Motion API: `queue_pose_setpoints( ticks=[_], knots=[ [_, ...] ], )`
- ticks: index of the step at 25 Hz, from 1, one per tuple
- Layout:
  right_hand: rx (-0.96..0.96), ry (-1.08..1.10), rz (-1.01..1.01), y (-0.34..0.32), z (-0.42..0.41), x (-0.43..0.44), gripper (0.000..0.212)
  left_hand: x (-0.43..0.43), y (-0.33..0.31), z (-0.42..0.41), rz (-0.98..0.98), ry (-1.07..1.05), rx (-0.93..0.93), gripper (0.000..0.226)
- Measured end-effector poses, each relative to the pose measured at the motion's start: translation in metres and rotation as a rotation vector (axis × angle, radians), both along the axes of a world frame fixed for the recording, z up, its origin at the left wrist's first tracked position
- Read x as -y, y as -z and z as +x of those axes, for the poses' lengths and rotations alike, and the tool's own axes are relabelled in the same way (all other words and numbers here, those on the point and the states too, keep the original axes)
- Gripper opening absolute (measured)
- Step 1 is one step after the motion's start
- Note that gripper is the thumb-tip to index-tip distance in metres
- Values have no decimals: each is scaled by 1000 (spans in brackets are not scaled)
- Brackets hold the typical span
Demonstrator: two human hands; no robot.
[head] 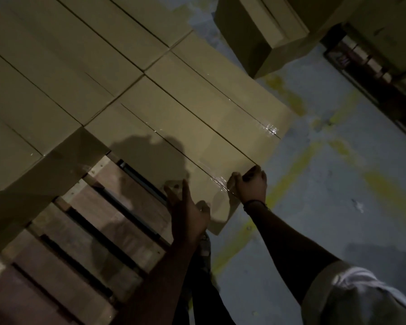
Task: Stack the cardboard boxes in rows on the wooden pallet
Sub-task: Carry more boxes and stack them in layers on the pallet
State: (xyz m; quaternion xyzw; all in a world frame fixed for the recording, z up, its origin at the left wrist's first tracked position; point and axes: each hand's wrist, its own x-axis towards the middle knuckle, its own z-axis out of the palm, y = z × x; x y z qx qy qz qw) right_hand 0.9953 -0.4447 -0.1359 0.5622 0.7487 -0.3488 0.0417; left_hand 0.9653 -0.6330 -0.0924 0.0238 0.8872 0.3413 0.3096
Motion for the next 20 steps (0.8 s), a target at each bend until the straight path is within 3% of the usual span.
queue_pose_setpoints(
  ticks=[12,14,17,20],
  knots=[
    [48,-128,-19,-4,8,-8,90,9,8,5,34,-24,-35,92],
    [125,-227,0,-12,10,-11,82,9,2,3,34,-18,-6,91],
    [322,-478,177,-33,9,2,90,11,-22,5,41,28,-33,89],
    [297,-714,217,-79,-9,39,90,19,-71,3,3,58,-32,82]
  ],
)
